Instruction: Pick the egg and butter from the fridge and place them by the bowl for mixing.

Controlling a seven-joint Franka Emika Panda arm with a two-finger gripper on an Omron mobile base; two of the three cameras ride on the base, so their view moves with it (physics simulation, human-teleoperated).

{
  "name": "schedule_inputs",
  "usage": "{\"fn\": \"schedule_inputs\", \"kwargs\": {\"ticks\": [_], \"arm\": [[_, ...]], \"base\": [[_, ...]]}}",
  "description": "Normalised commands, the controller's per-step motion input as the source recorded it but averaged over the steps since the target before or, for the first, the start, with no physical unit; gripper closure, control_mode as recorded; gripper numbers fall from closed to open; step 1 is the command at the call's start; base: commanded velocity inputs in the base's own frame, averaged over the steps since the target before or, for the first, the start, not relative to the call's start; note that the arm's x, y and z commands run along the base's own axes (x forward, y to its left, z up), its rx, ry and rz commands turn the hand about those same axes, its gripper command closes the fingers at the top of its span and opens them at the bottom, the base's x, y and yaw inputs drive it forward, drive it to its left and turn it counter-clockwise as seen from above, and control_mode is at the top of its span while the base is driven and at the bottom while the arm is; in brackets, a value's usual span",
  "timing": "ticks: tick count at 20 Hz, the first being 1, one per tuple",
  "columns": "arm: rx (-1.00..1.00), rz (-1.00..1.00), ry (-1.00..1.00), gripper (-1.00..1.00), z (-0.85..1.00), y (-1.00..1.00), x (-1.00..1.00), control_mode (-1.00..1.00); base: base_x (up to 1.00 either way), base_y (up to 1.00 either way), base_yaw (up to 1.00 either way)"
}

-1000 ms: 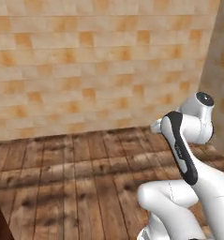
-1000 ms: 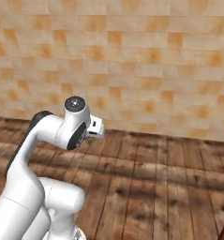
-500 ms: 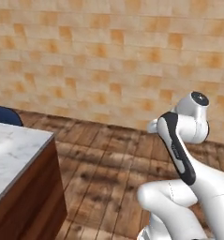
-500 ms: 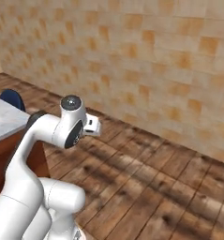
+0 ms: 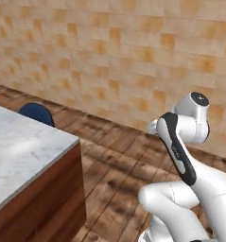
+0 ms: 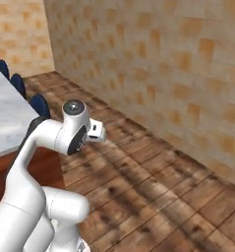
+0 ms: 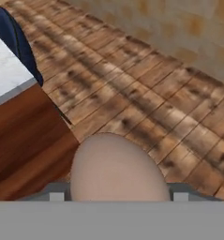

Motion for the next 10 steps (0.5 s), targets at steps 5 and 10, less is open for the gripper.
{"fn": "schedule_inputs", "kwargs": {"ticks": [5, 10], "arm": [[0.00, 0.00, 0.00, 1.00, 0.00, 0.00, 0.00, 1.00], [0.00, 0.00, 0.00, 1.00, 0.00, 0.00, 0.00, 1.00]], "base": [[0.28, 0.00, 0.88], [0.31, -0.08, 0.76]]}}
